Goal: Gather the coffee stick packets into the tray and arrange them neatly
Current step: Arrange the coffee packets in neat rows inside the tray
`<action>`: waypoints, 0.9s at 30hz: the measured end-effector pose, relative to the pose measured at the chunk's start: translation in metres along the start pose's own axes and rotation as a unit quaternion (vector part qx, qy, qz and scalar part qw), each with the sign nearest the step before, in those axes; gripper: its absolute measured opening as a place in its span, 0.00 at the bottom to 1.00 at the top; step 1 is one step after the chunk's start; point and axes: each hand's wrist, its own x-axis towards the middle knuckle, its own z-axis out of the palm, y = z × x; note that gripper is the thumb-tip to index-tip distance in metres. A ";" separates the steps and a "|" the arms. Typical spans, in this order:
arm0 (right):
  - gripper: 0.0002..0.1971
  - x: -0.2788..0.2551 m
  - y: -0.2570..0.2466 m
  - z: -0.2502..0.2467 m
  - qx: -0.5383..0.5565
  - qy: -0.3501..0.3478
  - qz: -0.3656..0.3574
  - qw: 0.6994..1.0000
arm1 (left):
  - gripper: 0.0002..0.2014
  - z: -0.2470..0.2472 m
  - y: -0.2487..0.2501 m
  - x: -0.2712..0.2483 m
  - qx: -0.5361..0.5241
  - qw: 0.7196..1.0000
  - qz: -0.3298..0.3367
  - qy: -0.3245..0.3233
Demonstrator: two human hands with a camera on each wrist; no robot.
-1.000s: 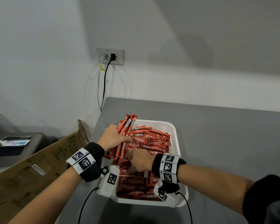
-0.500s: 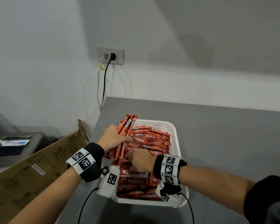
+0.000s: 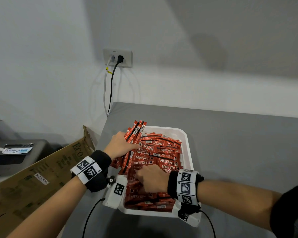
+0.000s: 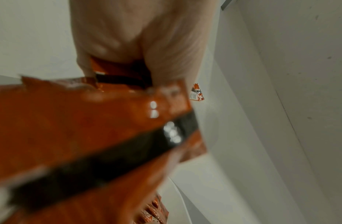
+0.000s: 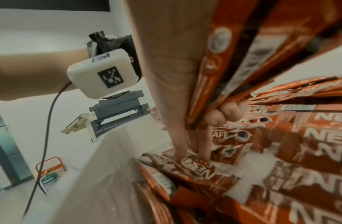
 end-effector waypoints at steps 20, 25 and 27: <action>0.21 -0.007 0.036 -0.022 0.208 0.012 0.007 0.978 | 0.07 -0.006 -0.006 0.005 0.002 0.999 0.000 0.042; 0.15 -0.011 0.040 -0.014 0.241 0.103 0.012 0.965 | 0.07 -0.004 -0.003 0.004 0.003 0.999 0.002 0.050; 0.12 -0.011 0.035 -0.010 0.241 0.119 0.019 0.963 | 0.07 -0.002 -0.001 0.003 0.001 0.999 0.003 0.044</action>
